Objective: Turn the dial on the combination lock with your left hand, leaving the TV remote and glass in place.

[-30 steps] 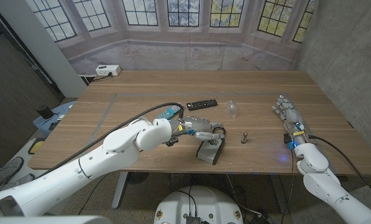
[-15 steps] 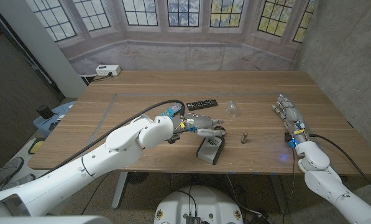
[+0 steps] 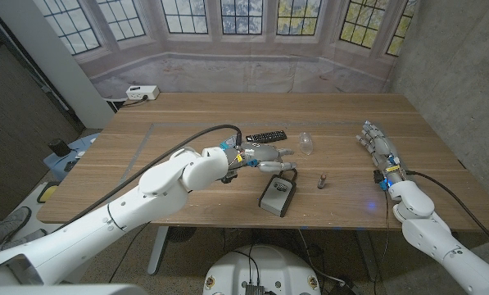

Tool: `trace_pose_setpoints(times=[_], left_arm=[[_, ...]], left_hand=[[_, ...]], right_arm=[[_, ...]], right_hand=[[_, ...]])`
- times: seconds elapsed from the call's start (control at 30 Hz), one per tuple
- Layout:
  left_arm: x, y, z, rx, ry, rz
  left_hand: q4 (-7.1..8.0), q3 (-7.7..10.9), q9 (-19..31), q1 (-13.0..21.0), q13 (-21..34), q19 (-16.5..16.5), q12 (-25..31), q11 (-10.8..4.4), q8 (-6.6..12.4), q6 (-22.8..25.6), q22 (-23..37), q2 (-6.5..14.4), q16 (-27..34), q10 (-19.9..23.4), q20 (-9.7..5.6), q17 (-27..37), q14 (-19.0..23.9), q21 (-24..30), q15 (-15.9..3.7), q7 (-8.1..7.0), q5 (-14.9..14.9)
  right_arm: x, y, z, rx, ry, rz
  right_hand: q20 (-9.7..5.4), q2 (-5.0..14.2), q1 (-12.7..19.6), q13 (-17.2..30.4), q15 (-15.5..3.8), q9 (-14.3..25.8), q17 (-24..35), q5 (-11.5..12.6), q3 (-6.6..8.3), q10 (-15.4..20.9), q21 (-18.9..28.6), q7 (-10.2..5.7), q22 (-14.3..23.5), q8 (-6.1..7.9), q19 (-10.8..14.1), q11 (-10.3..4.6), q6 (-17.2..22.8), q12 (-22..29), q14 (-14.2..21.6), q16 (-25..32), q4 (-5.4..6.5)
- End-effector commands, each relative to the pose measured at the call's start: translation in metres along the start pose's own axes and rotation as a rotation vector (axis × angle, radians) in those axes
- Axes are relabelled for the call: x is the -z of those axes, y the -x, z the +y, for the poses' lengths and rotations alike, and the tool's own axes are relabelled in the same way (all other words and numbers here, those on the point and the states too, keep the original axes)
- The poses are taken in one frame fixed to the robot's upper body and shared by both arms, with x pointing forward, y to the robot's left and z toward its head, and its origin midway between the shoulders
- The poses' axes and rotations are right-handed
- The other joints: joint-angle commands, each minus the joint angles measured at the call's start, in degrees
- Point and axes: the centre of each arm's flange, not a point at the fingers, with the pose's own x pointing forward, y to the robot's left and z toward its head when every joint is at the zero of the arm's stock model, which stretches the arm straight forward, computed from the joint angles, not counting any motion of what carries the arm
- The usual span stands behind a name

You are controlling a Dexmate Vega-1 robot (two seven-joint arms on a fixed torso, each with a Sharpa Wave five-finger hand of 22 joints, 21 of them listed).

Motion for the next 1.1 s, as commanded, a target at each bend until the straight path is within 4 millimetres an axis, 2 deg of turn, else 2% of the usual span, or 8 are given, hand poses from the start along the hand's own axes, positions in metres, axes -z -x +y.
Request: trace_pose_setpoints(times=[0.03,0.1,0.13,0.17,0.23,0.57,0.97,1.1], left_arm=[[0.006,0.001,0.012,-0.022,0.012,-0.006],[0.008,0.001,0.015,-0.022,0.014,-0.007],[0.009,0.001,0.016,-0.023,0.012,-0.007],[0.010,0.001,0.017,-0.023,0.012,-0.008],[0.013,0.001,0.018,-0.023,0.015,-0.010],[0.028,0.003,0.029,-0.045,0.016,-0.025],[0.041,-0.012,0.036,-0.086,0.052,-0.001],[0.042,-0.019,0.042,-0.112,0.069,0.000]], left_hand=[[0.12,0.38,0.18,0.09,0.20,-0.05,-0.03,0.23,0.54,1.12,0.07,-0.60,-0.28,-0.88,0.37,0.06,0.14,0.03,0.52,-0.05,-0.09],[0.12,0.32,0.17,0.05,0.23,-0.05,0.07,0.55,0.88,2.64,0.07,-0.75,-0.37,-1.41,0.37,0.07,-0.01,0.02,0.66,-0.44,-0.09],[0.17,0.21,0.17,-0.05,0.28,-0.12,0.24,1.76,1.24,4.75,0.08,-0.90,-0.45,-2.21,0.37,0.10,-0.21,0.00,1.07,-0.79,-0.09],[0.21,0.13,0.20,-0.11,0.31,-0.27,0.42,2.12,1.66,6.82,0.08,-0.96,-0.44,-2.55,0.47,0.12,-0.26,-0.04,1.28,-1.39,-0.08],[0.25,0.04,0.22,-0.17,0.34,-0.33,0.55,2.31,2.05,8.80,0.09,-1.03,-0.45,-2.87,0.46,0.13,-0.34,-0.05,1.58,-1.79,-0.07],[0.28,-0.19,0.24,-0.27,0.37,-0.40,0.45,2.87,1.94,9.98,0.09,-1.25,-0.44,-3.98,0.46,0.15,-0.40,-0.06,1.92,-1.86,-0.05],[0.19,-0.25,0.27,-0.17,0.40,-0.49,0.11,3.51,1.77,11.27,0.09,-1.25,-0.44,-6.33,0.77,0.18,-0.51,-0.06,2.15,-1.92,0.00],[0.00,-0.17,0.29,0.05,0.42,-0.50,-0.31,3.53,1.27,11.28,0.08,-1.25,-0.48,-8.87,0.79,0.17,-0.66,-0.05,2.33,-2.00,0.01]], right_arm=[[-0.004,-0.008,0.011,-0.021,0.018,0.026],[-0.004,-0.009,0.013,-0.023,0.017,0.033],[-0.003,-0.010,0.015,-0.026,0.017,0.037],[-0.003,-0.011,0.017,-0.028,0.019,0.042],[-0.002,-0.012,0.022,-0.033,0.018,0.053],[-0.004,-0.021,0.043,-0.069,0.046,0.107],[-0.007,-0.056,0.061,-0.152,0.057,0.128],[-0.008,-0.065,0.062,-0.174,0.060,0.131]], right_hand=[[-4.11,-0.23,-0.47,0.29,-2.86,0.20,0.16,0.20,0.49,-0.19,0.23,-0.13,0.18,0.25,-0.13,0.06,0.40,0.25,-0.22,0.27,0.09],[-4.09,-0.25,-0.48,0.29,-2.85,0.20,0.16,0.20,0.49,-0.20,0.23,-0.13,0.18,0.26,-0.15,0.06,0.44,0.24,-0.22,0.27,0.09],[-4.11,-0.25,-0.48,0.29,-2.83,0.20,0.16,0.20,0.49,-0.20,0.23,-0.12,0.18,0.25,-0.13,0.04,0.43,0.25,-0.24,0.26,0.09],[-4.12,-0.25,-0.48,0.29,-2.84,0.20,0.16,0.20,0.49,-0.21,0.23,-0.12,0.18,0.26,-0.14,0.06,0.45,0.24,-0.24,0.26,0.09],[-4.13,-0.25,-0.49,0.29,-2.80,0.20,0.16,0.19,0.49,-0.23,0.22,-0.10,0.18,0.32,-0.16,0.03,0.62,0.24,-0.23,0.26,0.09],[-4.14,-0.23,-0.53,0.29,-2.63,0.22,0.17,0.19,0.51,-0.19,0.21,-0.07,0.18,0.39,-0.19,0.03,0.96,0.25,-0.29,0.25,0.11],[-4.16,-0.22,-0.58,0.30,-2.62,0.23,0.18,0.19,0.52,-0.21,0.22,-0.04,0.18,0.40,-0.17,0.07,1.11,0.25,-0.29,0.26,0.14],[-4.15,-0.20,-0.59,0.30,-2.56,0.23,0.18,0.19,0.53,-0.21,0.23,-0.11,0.18,0.39,-0.17,0.06,1.14,0.25,-0.31,0.25,0.15]])
